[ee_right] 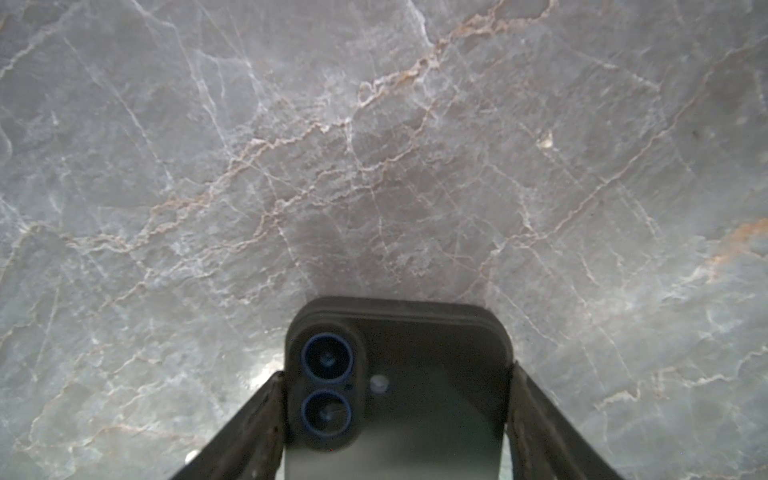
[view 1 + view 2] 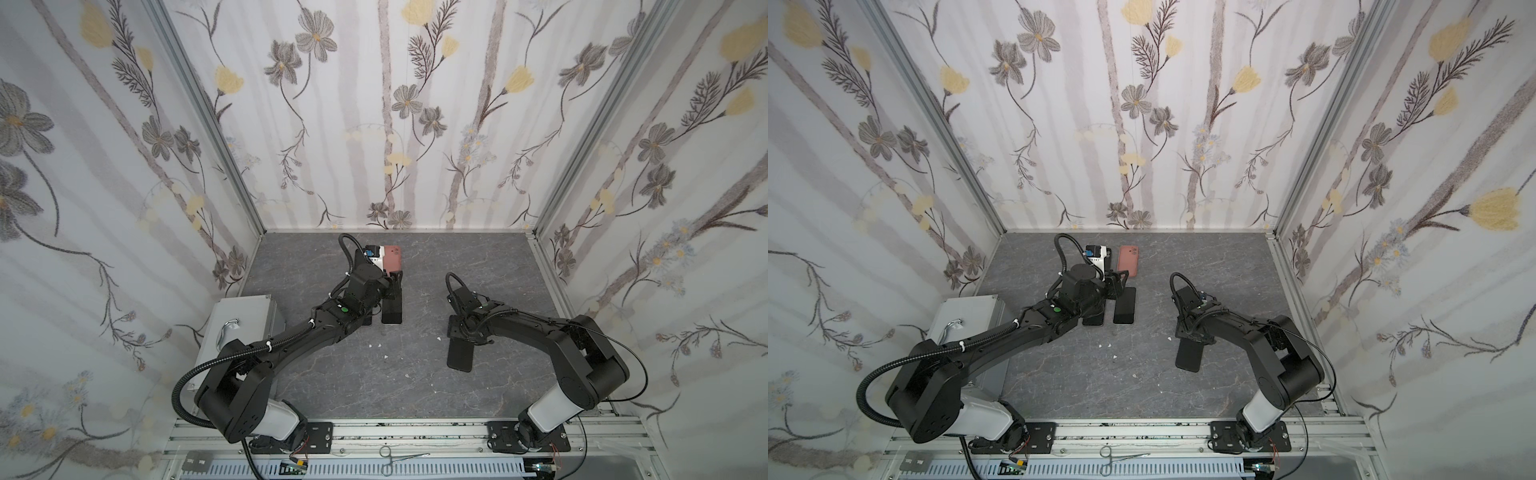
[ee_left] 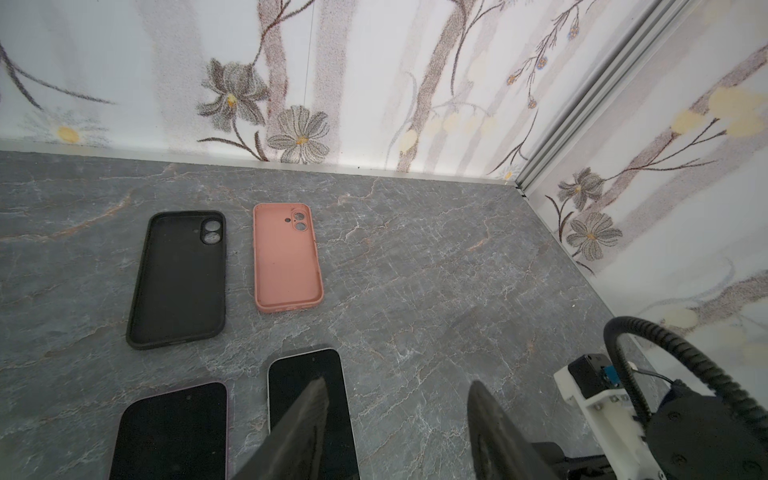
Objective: Take the phone out of the phone case
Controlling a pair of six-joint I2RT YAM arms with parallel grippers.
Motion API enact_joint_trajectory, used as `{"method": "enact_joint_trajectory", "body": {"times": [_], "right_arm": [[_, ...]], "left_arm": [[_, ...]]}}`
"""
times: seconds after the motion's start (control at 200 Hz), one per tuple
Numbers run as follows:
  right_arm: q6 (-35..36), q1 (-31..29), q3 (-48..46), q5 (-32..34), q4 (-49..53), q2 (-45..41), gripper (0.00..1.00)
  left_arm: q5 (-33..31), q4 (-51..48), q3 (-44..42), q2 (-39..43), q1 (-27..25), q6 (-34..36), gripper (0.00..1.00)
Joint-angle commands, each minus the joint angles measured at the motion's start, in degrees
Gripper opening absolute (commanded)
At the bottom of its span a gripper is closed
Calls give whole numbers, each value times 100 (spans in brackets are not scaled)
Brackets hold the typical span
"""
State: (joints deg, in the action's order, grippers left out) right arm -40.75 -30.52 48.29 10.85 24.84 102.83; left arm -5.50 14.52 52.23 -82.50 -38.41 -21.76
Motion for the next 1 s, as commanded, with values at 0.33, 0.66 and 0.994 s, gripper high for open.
{"method": "enact_joint_trajectory", "body": {"times": [0.33, 0.66, 0.994], "right_arm": [[176, 478, -288, -1516, -1038, -1027, 61], [-450, 1117, -1136, -2603, -2355, -1528, 59], [-530, 1322, -1418, -2694, -2457, -1772, 58]], "left_arm": [[1049, 0, -364, 25, -489, -898, 61], [1558, 784, -471, -918, -1391, -1064, 73], [2108, 1346, -319, -1945, -1698, -1311, 68]]}}
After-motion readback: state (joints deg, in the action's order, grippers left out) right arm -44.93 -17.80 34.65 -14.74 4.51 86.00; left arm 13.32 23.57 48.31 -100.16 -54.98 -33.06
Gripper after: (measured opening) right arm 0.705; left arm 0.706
